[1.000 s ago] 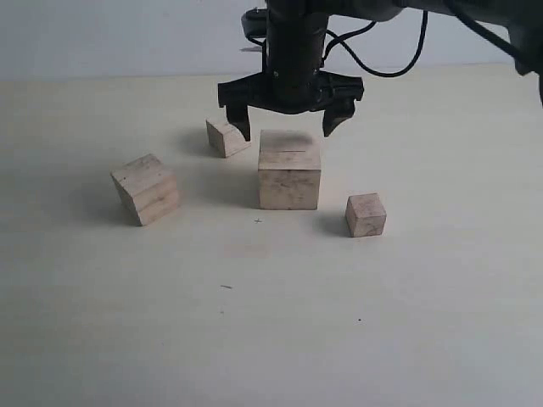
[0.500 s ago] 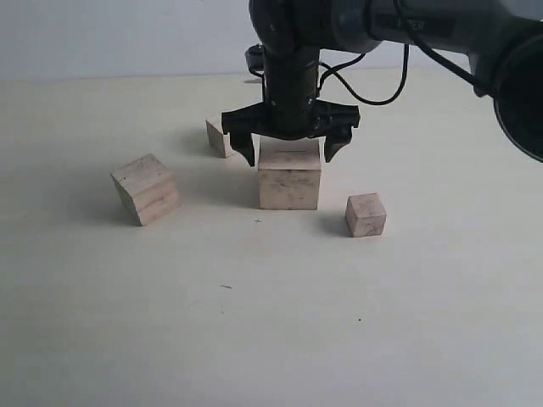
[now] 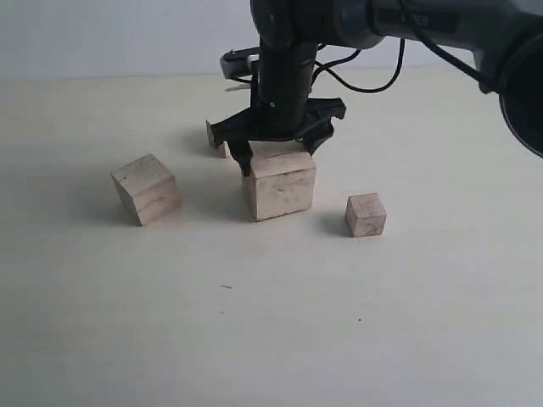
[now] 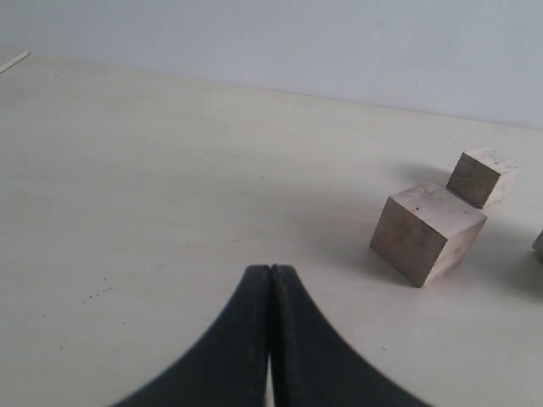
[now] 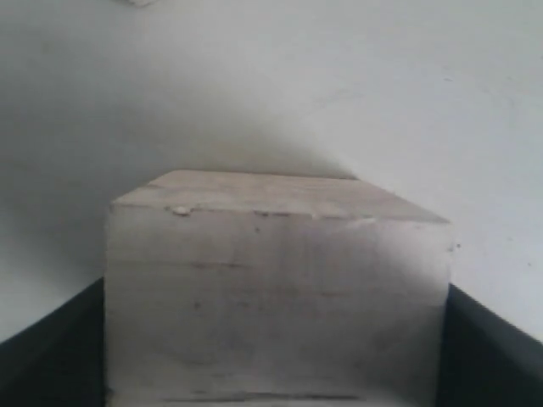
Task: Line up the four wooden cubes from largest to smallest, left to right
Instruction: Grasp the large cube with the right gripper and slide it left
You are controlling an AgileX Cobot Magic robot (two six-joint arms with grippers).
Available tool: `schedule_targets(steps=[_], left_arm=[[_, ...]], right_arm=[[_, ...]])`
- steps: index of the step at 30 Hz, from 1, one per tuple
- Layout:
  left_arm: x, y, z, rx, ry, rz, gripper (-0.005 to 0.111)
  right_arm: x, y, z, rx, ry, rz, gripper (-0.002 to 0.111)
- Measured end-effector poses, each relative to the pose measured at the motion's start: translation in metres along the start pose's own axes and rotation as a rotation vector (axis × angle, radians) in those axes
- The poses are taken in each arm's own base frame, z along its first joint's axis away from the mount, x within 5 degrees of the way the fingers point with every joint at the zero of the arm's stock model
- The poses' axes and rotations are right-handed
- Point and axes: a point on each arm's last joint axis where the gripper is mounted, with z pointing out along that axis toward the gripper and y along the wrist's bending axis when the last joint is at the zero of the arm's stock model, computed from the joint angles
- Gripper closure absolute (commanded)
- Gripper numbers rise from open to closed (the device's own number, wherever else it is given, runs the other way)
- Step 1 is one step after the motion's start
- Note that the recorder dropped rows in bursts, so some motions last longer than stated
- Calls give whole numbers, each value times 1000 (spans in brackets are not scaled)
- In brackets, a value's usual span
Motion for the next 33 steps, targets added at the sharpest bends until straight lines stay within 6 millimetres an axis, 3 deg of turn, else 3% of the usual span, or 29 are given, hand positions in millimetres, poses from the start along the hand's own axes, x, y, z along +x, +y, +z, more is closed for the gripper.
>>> schedule_targets(steps=[7, 18, 24, 29, 33], left_arm=[[0, 0, 0, 0, 0, 0, 107], [0, 0, 0, 0, 0, 0, 107], [0, 0, 0, 0, 0, 0, 107], [0, 0, 0, 0, 0, 0, 107], [0, 0, 0, 0, 0, 0, 107]], right_arm=[[-1, 3, -28, -34, -59, -462, 108], [5, 26, -36, -278, -161, -1113, 108], [5, 26, -36, -272, -188, -1274, 108], [4, 27, -36, -277, -216, -1301, 108], [4, 33, -18, -286, -200, -1304, 108]])
